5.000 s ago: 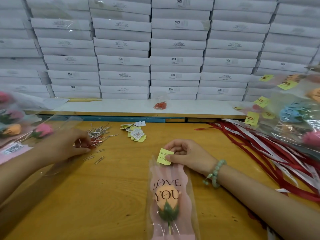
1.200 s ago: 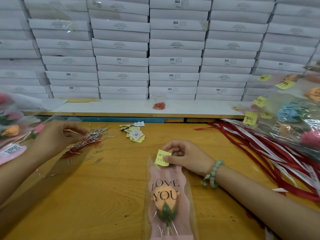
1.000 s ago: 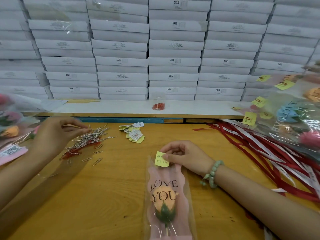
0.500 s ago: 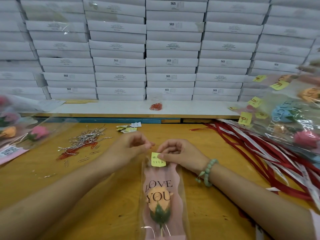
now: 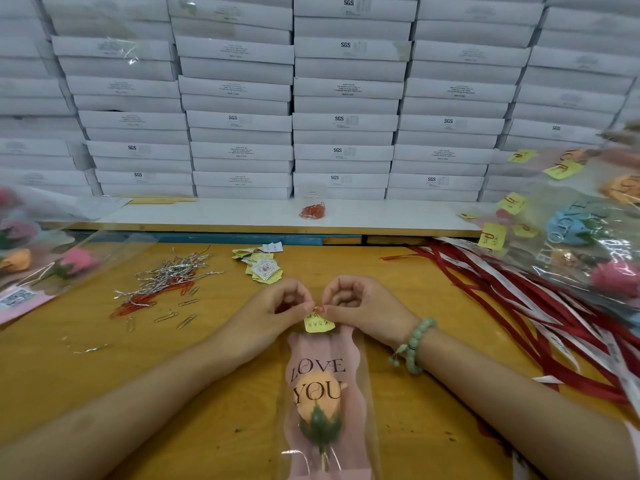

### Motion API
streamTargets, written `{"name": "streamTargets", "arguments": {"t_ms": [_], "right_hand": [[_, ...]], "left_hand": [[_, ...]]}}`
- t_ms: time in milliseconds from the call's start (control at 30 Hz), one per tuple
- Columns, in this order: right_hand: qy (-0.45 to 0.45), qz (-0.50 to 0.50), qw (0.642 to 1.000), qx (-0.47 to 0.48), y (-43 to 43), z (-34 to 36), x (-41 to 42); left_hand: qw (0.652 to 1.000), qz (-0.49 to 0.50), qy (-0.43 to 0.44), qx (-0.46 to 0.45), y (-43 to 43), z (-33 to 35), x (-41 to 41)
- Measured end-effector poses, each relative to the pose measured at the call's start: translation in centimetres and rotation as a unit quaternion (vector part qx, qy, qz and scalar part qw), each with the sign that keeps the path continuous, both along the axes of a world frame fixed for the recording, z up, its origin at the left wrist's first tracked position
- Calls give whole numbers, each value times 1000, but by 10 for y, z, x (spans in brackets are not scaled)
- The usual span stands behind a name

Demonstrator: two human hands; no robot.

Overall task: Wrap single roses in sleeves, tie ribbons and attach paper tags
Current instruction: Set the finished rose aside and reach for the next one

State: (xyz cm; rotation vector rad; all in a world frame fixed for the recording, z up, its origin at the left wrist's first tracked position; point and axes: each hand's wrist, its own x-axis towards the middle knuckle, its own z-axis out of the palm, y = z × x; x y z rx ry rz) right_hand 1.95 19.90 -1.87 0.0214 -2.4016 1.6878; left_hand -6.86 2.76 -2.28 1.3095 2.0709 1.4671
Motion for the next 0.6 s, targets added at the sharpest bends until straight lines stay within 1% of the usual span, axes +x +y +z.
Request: {"name": "streamTargets", "arguments": {"t_ms": [233,333,400,500,600], "right_hand": [[4,-10,1000,-21,-2,2,3],[5,-8,1000,16,-2,1,4],[12,-5,1000,22,-1,0,3],[14,-19,1000,-18,1,1,3],[2,-34,996,-86,2,3,3]], "left_hand": [[999,25,-13,19,1,0,1],[999,28,-18,21,0,0,0],[999,31,-29,29,-1,1,1],[997,45,-44,41,-1,1,1],[997,59,-44,37,-1,1,0]]}}
